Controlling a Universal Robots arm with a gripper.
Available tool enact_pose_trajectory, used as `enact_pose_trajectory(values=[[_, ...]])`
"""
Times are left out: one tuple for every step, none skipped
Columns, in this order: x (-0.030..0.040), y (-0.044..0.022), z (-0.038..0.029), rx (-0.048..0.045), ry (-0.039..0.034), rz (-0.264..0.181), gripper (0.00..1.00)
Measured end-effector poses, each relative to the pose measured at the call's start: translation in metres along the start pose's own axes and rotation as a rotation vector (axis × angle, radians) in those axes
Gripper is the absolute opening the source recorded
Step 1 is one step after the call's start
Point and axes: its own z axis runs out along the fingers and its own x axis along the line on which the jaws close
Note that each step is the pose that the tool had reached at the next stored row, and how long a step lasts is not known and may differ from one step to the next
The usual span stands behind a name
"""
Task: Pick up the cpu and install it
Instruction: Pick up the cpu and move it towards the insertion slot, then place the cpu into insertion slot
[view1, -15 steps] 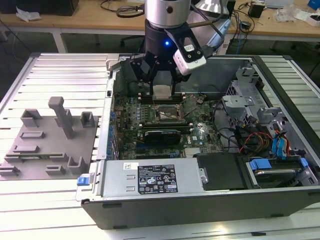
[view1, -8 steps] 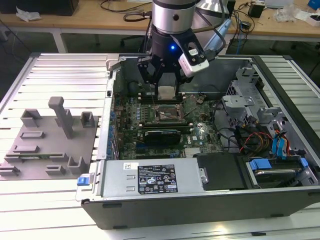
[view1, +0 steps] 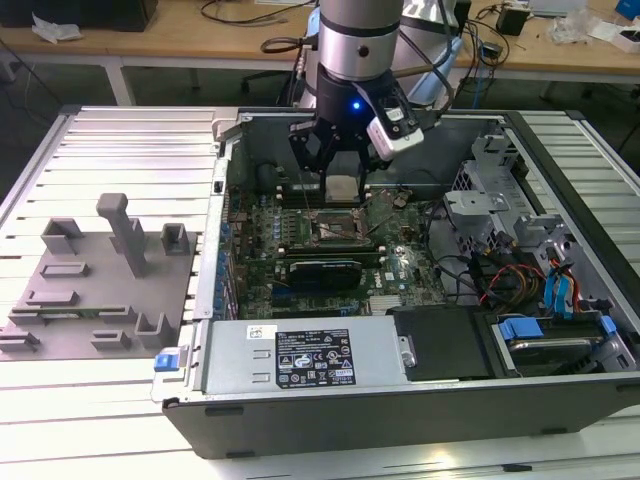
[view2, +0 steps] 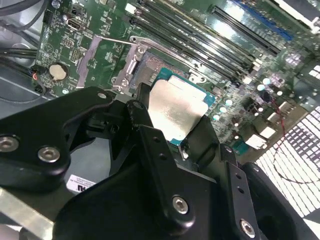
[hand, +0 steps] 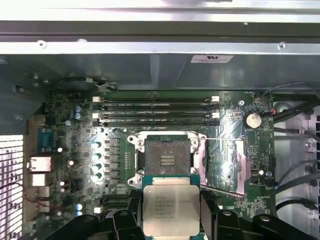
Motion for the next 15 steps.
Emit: enact_pose_trajectory(values=[[-0.0002,0.0001,0.0021,-0.0001,0.0000,0.000,0.55],[-0.0002,0.0002,0.0040,-0.0002,-0.0001,0.000,0.55],[-0.0002,0.0002,0.0055,-0.0003,-0.0001,0.000,0.55],[-0.0002,0.0002,0.0062,-0.0002,0.0000,0.000,0.55],[-0.0002,0.0002,0.0061,0.0000,0.0000,0.000,0.55],[-0.0001,0.0002,0.0062,0.0001,0.0000,0.000,0.55],[-0.0001,0.0002,0.0065,-0.0001,0.0000,0.000,0.55],[-0.0001,0.0002,0.0067,-0.0001,-0.0001,0.000,0.55],[-0.0001,0.0002,0.0067,-0.0001,0.0000,0.000,0.55],[-0.0001,0.0002,0.0068,-0.0001,-0.0001,0.000,0.55],[-0.0001,0.0002,0.0068,-0.0001,-0.0001,0.000,0.55],[-0.0001,0.0002,0.0069,-0.0001,0.0000,0.000,0.55],[-0.0001,0.0002,0.0071,-0.0001,0.0000,0.000,0.55],[-0.0001,0.0002,0.0072,-0.0001,0.0000,0.000,0.55],[-0.0001,0.0002,0.0073,-0.0002,0.0000,0.000,0.55]])
